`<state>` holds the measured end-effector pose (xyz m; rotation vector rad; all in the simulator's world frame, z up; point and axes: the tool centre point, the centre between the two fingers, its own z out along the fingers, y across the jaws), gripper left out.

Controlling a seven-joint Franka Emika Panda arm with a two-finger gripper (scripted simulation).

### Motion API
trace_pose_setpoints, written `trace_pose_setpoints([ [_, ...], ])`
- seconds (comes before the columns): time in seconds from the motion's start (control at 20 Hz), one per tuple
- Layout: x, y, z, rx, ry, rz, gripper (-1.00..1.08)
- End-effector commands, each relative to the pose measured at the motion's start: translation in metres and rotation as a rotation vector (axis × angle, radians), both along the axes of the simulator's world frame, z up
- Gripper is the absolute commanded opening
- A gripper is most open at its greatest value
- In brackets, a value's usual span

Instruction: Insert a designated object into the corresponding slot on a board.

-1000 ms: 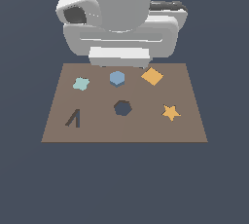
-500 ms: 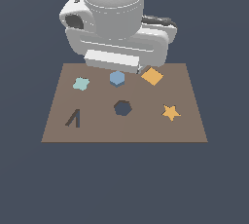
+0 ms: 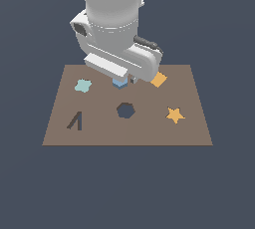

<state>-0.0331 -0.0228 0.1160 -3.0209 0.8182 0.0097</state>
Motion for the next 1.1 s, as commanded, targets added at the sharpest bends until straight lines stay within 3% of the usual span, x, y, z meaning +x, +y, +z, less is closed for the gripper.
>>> trace_pose_setpoints([
  [0.0,-0.006,-0.002,-0.012,-0.003,0.000,-0.095,1.00],
  [0.55,-0.026,-0.005,-0.049,-0.012,0.000,-0.404,1.00],
  [1.05,-0.034,-0.004,-0.065,-0.014,0.000,-0.528,1.00],
])
